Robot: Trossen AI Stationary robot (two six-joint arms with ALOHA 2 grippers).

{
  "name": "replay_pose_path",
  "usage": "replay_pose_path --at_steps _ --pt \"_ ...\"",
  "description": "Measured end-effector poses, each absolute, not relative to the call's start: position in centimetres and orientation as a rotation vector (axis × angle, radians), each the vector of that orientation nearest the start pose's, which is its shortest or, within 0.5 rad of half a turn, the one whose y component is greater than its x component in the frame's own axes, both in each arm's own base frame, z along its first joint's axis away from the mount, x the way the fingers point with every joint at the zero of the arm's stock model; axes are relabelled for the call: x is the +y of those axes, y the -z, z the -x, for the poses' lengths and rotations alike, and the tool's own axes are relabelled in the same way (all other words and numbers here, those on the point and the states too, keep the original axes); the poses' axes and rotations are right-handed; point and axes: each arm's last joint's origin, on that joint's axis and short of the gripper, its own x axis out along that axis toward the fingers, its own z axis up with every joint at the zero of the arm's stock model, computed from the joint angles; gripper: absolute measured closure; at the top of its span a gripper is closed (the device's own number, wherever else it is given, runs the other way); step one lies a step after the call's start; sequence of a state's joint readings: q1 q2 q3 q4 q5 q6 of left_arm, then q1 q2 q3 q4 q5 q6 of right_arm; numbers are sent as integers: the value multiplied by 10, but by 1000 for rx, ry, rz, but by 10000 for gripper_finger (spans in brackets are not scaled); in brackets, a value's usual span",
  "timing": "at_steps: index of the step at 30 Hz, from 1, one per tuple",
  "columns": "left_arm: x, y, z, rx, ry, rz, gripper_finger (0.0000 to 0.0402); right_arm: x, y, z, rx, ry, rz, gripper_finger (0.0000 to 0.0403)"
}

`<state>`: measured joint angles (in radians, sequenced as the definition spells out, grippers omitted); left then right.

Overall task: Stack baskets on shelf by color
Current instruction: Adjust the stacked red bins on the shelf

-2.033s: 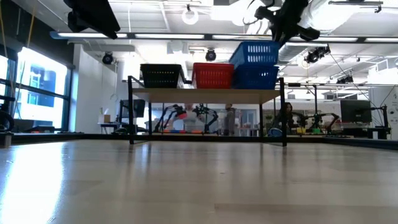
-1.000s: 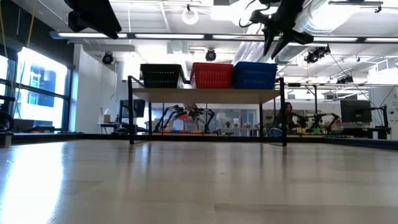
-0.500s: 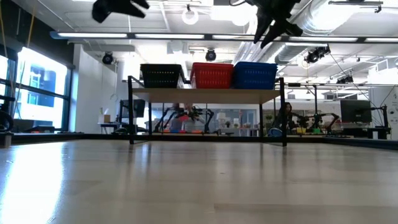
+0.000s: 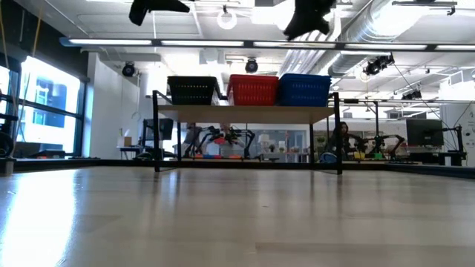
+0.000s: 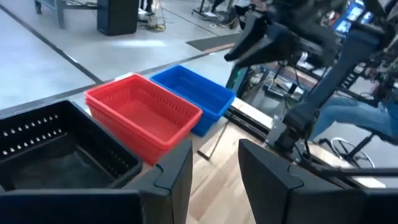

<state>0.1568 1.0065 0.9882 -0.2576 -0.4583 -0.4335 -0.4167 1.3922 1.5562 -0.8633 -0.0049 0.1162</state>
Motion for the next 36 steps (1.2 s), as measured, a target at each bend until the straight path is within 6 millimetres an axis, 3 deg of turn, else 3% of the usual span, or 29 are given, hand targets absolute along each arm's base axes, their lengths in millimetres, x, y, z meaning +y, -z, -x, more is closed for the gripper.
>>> replay_pose_path --at_steps 8,18,27,36 --pt "56 -357 -208 133 -705 379 282 -110 -401 -278 595 236 -26 304" --pt "61 -356 -206 144 -758 340 282 -110 -366 -314 709 109 110 304" --pt "61 -356 -205 164 -770 277 282 -118 -337 -334 813 170 97 304" --pt "61 -356 -205 183 -764 230 282 -122 -333 -336 845 248 126 304"
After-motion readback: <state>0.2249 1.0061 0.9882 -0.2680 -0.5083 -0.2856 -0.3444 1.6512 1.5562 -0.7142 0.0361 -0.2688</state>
